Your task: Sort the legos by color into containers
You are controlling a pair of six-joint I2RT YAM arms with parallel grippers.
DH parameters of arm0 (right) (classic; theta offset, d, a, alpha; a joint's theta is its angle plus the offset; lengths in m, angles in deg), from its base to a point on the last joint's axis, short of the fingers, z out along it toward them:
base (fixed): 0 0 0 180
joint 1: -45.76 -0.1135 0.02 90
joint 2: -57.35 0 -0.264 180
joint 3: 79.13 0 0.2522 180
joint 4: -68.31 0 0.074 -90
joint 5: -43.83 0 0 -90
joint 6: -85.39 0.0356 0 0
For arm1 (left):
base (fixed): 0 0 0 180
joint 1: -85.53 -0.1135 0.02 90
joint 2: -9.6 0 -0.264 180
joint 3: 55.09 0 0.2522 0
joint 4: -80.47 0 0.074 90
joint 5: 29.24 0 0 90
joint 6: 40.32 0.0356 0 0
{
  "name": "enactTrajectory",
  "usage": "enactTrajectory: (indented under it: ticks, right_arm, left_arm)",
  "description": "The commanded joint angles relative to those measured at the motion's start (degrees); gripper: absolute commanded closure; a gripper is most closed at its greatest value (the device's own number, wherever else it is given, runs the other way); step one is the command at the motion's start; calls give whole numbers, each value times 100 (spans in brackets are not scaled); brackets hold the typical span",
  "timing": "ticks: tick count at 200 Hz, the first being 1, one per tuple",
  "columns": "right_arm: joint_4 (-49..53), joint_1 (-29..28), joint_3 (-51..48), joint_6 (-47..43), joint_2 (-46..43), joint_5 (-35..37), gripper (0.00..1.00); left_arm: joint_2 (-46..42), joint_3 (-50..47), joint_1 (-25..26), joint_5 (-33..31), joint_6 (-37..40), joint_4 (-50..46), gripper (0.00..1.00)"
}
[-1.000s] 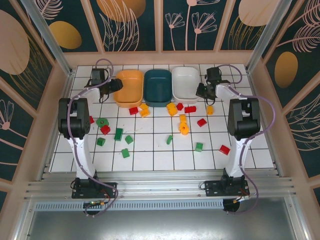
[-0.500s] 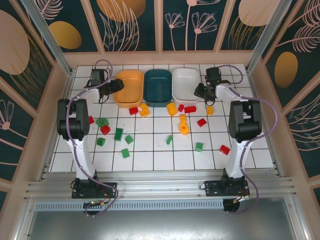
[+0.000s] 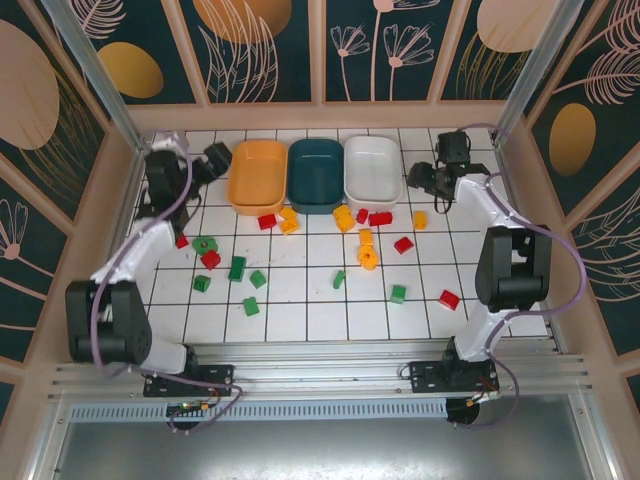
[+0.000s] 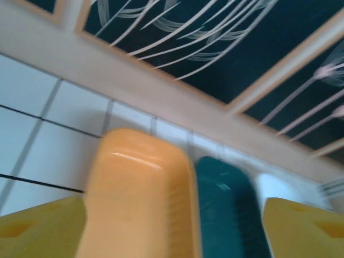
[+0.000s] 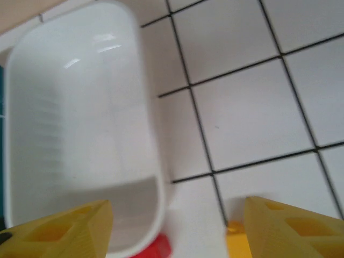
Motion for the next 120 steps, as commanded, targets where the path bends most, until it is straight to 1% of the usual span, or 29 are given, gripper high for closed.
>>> enactTrajectory:
  ticks: [1, 15, 29, 44, 64, 96, 120]
  right_arm:
    - [204, 32, -314, -358, 70, 198, 30]
    - [185, 33, -392, -392, 179, 52, 30]
    - [185, 4, -398, -415, 321, -84, 30]
    - [210, -61, -360, -419, 484, -64, 30]
    - [264, -170, -291, -372, 709, 122, 34]
    - [249, -249, -350, -203, 895, 281, 47]
    - [150, -251, -519, -102, 816, 378, 52]
  left_arm:
    - [-284, -1129, 372, 489, -903, 990, 10]
    - [-668, -1626, 747, 521, -923, 1057, 10]
    - [-1119, -2039, 967, 535, -1034, 1105, 9]
    - [-1575, -2362, 1042, 532, -1076, 1057, 8]
    - [-2021, -2546, 1059, 424, -1041, 822, 4]
    - [-2098, -2529, 1059, 549, -1008, 709, 3]
    - [-1973, -2467, 1055, 659, -1125, 787, 3]
